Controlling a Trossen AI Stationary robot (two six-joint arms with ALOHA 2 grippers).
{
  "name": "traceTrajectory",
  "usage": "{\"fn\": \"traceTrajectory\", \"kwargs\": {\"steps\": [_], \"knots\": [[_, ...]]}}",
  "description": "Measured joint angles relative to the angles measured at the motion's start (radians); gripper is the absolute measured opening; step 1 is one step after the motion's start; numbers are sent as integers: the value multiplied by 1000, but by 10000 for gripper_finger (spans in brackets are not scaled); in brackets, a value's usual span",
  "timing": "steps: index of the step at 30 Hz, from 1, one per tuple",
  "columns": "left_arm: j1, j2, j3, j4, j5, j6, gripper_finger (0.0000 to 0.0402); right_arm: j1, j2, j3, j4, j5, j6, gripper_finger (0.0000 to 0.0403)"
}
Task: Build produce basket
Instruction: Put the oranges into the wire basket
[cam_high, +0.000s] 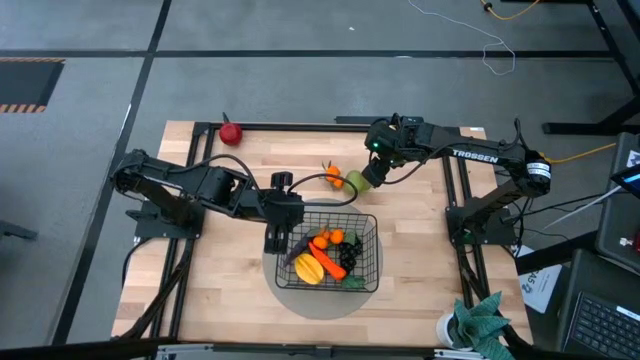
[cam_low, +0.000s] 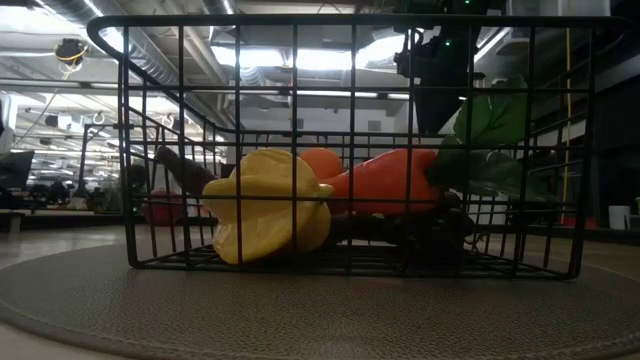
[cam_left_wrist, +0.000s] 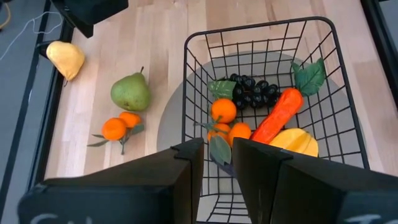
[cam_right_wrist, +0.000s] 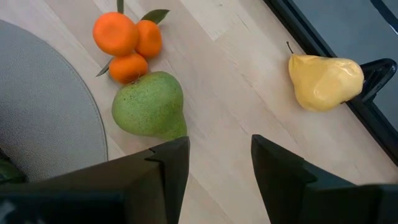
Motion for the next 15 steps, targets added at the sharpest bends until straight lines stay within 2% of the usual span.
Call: {"fn": "traceTrajectory", "kwargs": {"steps": [6,11,15], "knots": [[0,0,0,83,0,0,73,0,0,0,6,0,-26,161],[0,0,0,88,-2,-93,73,0,0,0,3,0,-80,161],[8,0,0,62,-94,-191,73,0,0,0,3,0,-76,161]]}}
